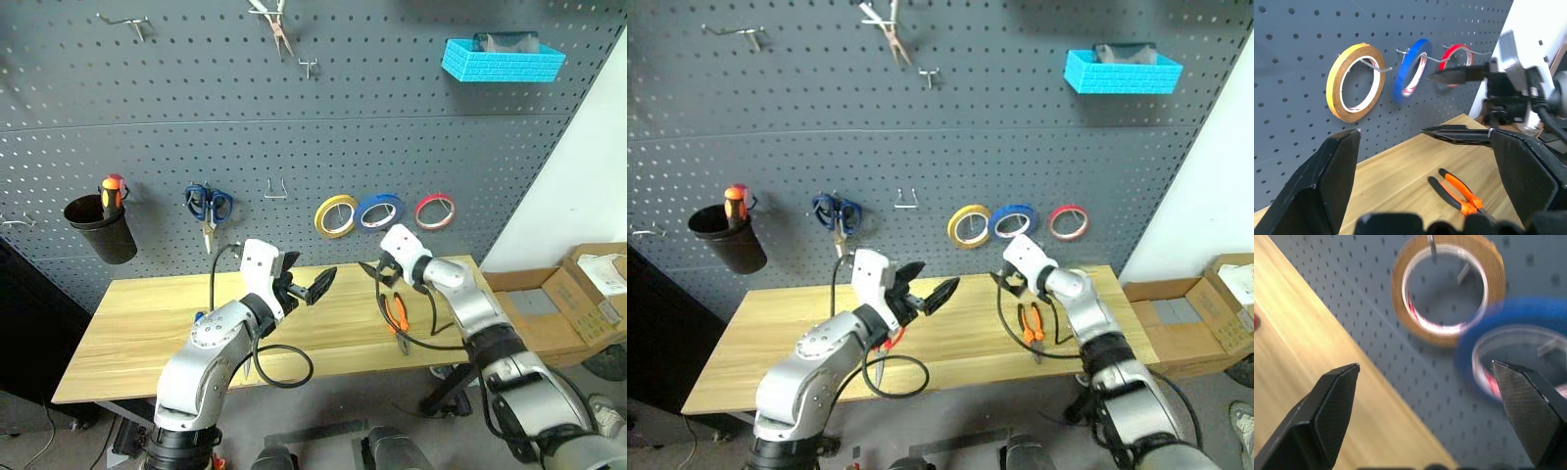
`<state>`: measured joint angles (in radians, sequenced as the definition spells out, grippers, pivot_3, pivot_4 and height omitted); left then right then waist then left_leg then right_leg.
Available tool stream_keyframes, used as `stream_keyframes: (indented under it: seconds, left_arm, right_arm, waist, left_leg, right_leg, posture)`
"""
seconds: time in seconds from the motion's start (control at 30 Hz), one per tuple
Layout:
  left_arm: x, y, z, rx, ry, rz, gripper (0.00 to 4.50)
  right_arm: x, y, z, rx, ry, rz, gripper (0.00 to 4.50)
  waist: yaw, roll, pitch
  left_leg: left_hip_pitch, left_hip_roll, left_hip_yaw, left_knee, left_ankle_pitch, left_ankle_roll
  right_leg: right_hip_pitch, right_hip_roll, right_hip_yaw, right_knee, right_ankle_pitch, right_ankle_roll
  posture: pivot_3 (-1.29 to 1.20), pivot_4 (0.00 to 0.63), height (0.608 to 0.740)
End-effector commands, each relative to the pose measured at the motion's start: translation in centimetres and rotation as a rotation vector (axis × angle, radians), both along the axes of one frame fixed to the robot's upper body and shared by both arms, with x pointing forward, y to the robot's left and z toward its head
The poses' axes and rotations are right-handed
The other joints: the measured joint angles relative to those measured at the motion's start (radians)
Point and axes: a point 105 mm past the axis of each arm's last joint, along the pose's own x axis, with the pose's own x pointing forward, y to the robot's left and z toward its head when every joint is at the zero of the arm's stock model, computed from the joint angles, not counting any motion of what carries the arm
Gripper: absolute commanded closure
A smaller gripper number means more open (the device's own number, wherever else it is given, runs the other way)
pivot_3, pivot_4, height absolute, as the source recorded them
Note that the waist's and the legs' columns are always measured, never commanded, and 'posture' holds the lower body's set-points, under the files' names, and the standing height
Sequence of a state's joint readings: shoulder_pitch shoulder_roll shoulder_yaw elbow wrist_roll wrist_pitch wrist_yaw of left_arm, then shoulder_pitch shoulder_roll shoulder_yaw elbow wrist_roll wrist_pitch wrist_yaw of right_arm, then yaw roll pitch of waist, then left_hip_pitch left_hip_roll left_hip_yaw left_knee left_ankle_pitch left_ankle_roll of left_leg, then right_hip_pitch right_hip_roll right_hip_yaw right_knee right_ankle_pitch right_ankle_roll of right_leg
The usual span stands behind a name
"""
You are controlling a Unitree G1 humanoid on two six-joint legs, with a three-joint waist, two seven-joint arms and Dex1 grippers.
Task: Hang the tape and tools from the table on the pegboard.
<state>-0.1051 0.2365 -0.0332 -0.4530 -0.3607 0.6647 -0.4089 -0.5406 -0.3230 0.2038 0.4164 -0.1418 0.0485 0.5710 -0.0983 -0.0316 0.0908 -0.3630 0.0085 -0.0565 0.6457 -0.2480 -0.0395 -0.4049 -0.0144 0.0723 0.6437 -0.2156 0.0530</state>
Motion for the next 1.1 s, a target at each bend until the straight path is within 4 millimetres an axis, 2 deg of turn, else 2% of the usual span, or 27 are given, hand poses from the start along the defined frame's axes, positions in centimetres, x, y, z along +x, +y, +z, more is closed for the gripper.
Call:
stream_keyframes:
  seconds: [0.03,0.1,0.17,0.23,0.33,0.43,0.57,0.77,0.87,1.1]
  left_arm:
    - [-1.9,-1.3,-0.1,0.023,-0.031,-0.085,0.0]
    - [-2.8,-1.4,-1.1,0.056,-0.017,-0.103,0.0]
    - [-3.6,-0.9,-2.9,0.115,0.009,-0.115,0.0]
    - [-4.4,-0.2,-4.5,0.213,0.01,-0.143,0.0]
    - [-5.0,0.5,-5.4,0.319,-0.017,-0.181,0.0]
    - [-4.7,0.8,-5.2,0.3,-0.016,-0.154,0.0]
    - [-4.6,0.8,-5.3,0.307,-0.02,-0.14,0.0]
    - [-5.2,1.1,-5.5,0.298,-0.002,-0.114,0.0]
    - [-5.3,1.3,-5.3,0.281,0.006,-0.083,0.0]
    - [-5.9,1.6,-5.0,0.272,0.016,-0.045,0.0]
  right_arm:
    - [-1.0,-1.8,0.4,0.011,0.026,-0.097,0.03]
    - [-1.2,-2.8,-0.6,0.023,0.096,-0.189,0.03]
    - [-1.0,-4.1,-2.6,0.045,0.241,-0.356,0.03]
    - [-1.3,-4.5,-4.3,0.088,0.402,-0.494,0.03]
    - [-1.1,-4.0,-4.8,0.139,0.513,-0.604,0.03]
    - [-0.9,-3.0,-5.1,0.177,0.595,-0.645,0.03]
    - [-1.4,-1.5,-6.2,0.235,0.738,-0.686,0.03]
    - [-1.2,-0.6,-6.5,0.205,0.788,-0.697,0.03]
    - [-0.5,-1.6,-6.7,0.101,0.707,-0.692,0.03]
    - [0.5,-2.2,-6.7,0.052,0.662,-0.672,0.03]
  waist:
    - [0.004,0.001,0.001]
    - [0.001,0.001,0.002]
    - [-0.005,0.003,0.007]
    - [-0.008,0.003,0.01]
    - [-0.015,0.006,0.036]
    - [-0.017,0.01,0.063]
    - [-0.017,0.011,0.081]
    - [-0.014,0.013,0.103]
    - [-0.013,0.013,0.107]
    - [0.0,0.011,0.137]
  left_leg:
    - [0.0,0.0,0.001,0.0,0.0,0.0]
    - [0.001,0.0,0.002,0.0,0.0,0.0]
    - [0.003,0.002,0.003,0.001,0.0,0.0]
    - [0.005,0.002,0.002,0.001,0.0,0.0]
    - [0.008,0.003,0.001,0.0,0.0,0.0]
    - [0.006,0.003,0.001,0.001,0.0,0.001]
    - [0.001,0.003,0.001,0.001,0.001,0.002]
    - [-0.007,0.003,0.001,-0.001,-0.007,0.007]
    - [-0.017,0.003,0.0,-0.001,-0.008,0.008]
    - [-0.018,0.003,-0.001,0.0,-0.009,0.008]
  right_leg:
    - [0.0,0.0,0.0,0.0,-0.001,-0.001]
    - [0.0,0.0,0.001,0.001,-0.004,-0.007]
    - [0.0,0.001,0.002,0.002,-0.005,-0.008]
    - [0.0,0.002,0.002,0.003,-0.005,-0.009]
    - [0.0,0.004,0.003,0.003,-0.006,-0.01]
    - [-0.001,0.004,0.003,0.002,-0.006,-0.01]
    - [-0.003,0.004,0.003,0.002,-0.005,-0.01]
    - [-0.009,0.004,0.002,0.002,-0.009,-0.005]
    - [-0.018,0.003,0.001,0.002,-0.008,-0.007]
    - [-0.018,0.002,0.0,0.002,-0.01,-0.004]
  posture:
    - [-0.03,0.048,0.74]
    - [-0.05,0.071,0.74]
    - [-0.05,0.088,0.74]
    - [-0.08,0.12,0.74]
    - [-0.08,0.146,0.74]
    - [-0.09,0.179,0.74]
    - [-0.08,0.205,0.74]
    - [-0.06,0.232,0.74]
    - [-0.04,0.236,0.74]
    - [-0.01,0.253,0.74]
